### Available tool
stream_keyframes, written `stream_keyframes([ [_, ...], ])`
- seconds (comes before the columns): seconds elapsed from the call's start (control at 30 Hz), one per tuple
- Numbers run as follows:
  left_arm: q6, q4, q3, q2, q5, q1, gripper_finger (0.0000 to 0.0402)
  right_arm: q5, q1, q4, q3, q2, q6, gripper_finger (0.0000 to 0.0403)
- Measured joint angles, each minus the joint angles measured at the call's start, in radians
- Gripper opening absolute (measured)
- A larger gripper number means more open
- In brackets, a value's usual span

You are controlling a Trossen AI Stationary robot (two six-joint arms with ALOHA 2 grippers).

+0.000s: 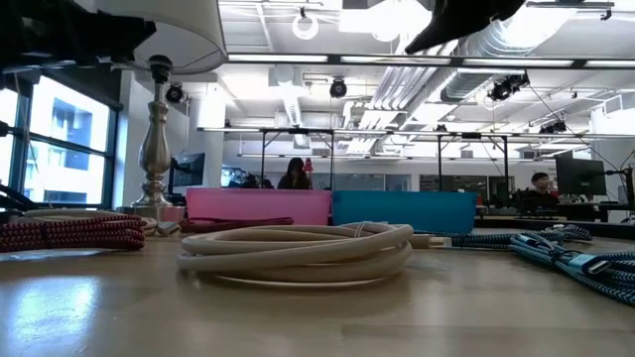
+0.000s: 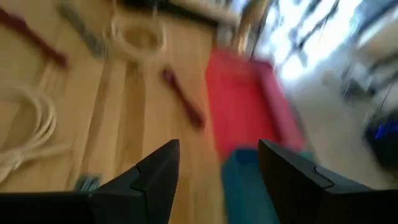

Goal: Pick & Place USB Port
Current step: Put the top small black and blue charger cable into the blue bin

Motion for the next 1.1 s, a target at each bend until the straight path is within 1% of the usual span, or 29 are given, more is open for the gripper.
stream_keyframes([
  [0.07,0.003,-0.02,0.012,0.0,-0.001,0.0,0.0115,0.02,0.007,-0.132,0.078,0.064,0.08,0.0209],
  [0.13,0.029,-0.025,0.017,0.0,-0.004,0.0,0.0115,0.018,0.015,-0.23,0.138,0.125,0.143,0.0209],
  [0.17,0.044,-0.023,0.017,0.0,-0.004,0.0,0.0115,0.005,0.02,-0.258,0.162,0.154,0.173,0.0209],
  [0.23,0.072,-0.027,0.017,0.0,-0.004,0.0,0.0115,-0.057,0.025,-0.294,0.193,0.206,0.239,0.0209],
  [0.3,0.092,-0.027,0.017,0.0,-0.004,0.0,0.0115,-0.109,0.033,-0.301,0.203,0.252,0.294,0.0209],
  [0.4,0.097,-0.028,0.017,0.0,-0.004,0.0,0.0115,-0.158,0.044,-0.33,0.2,0.322,0.35,0.0211],
  [0.53,0.095,-0.027,0.017,0.0,0.015,0.0,0.0115,-0.171,0.06,-0.361,0.2,0.416,0.389,0.0213],
  [0.8,0.094,-0.04,0.017,0.0,0.037,0.0,0.0115,-0.225,0.09,-0.354,0.199,0.584,0.436,0.0214],
  [1.1,0.093,-0.084,0.017,0.0,0.054,0.0,0.0115,-0.319,0.101,-0.289,0.199,0.704,0.497,0.0215],
])
